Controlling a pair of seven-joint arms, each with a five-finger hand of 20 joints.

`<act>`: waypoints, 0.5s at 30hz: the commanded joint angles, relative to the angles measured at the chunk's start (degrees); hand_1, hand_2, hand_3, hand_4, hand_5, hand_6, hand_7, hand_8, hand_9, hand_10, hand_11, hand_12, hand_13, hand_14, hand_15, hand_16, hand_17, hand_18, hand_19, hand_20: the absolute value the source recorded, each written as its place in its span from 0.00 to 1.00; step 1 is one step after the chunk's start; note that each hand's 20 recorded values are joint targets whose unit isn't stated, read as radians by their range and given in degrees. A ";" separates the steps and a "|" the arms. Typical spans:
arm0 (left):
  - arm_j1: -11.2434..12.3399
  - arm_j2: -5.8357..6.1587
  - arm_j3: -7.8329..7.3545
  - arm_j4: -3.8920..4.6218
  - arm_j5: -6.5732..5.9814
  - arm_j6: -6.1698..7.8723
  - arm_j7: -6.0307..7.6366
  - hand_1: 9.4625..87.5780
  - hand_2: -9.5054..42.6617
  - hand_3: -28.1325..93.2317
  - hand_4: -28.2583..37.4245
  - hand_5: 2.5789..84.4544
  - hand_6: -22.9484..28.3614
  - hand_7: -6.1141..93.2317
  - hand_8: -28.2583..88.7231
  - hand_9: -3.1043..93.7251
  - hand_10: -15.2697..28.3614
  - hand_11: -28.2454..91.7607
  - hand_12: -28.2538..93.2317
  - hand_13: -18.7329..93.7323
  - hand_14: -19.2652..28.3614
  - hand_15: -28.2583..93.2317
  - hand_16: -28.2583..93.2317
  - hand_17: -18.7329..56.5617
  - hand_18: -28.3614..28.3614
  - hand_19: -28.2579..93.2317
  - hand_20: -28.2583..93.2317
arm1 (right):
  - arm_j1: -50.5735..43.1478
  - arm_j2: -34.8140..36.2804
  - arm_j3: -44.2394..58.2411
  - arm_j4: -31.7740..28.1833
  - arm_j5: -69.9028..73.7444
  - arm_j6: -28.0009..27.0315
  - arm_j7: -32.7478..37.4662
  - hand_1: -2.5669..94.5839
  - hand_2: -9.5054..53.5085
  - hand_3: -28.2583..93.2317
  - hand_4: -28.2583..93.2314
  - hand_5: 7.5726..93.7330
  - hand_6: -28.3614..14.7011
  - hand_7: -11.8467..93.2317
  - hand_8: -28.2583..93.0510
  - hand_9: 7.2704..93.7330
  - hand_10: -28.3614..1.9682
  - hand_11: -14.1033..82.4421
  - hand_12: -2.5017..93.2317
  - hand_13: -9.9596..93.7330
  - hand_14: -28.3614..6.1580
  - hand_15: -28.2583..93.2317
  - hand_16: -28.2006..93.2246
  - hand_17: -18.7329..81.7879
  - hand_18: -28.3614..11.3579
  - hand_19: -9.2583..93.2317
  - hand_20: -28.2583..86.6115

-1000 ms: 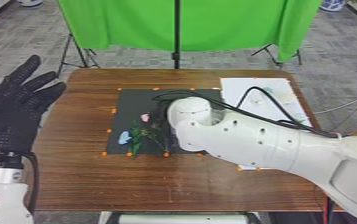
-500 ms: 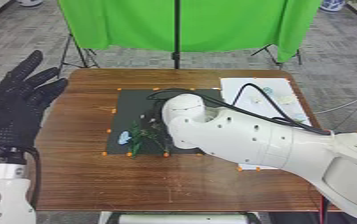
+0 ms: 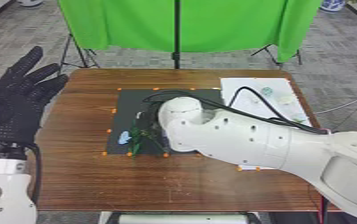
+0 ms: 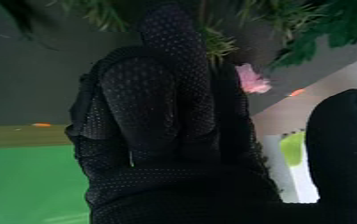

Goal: Arrange flowers

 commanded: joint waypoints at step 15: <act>8.76 -1.43 -5.58 -2.51 -0.37 2.75 -0.11 0.14 0.32 0.87 0.00 0.37 0.60 0.18 0.17 0.34 0.78 0.46 0.32 0.37 0.97 0.67 0.15 0.13 0.91 0.70 0.32 | 9.89 4.54 -10.12 -7.91 -11.42 16.46 0.59 0.15 0.37 0.87 0.04 0.67 0.64 0.24 0.13 0.90 0.43 0.55 0.23 0.87 0.50 0.81 0.38 0.59 0.05 1.00 0.45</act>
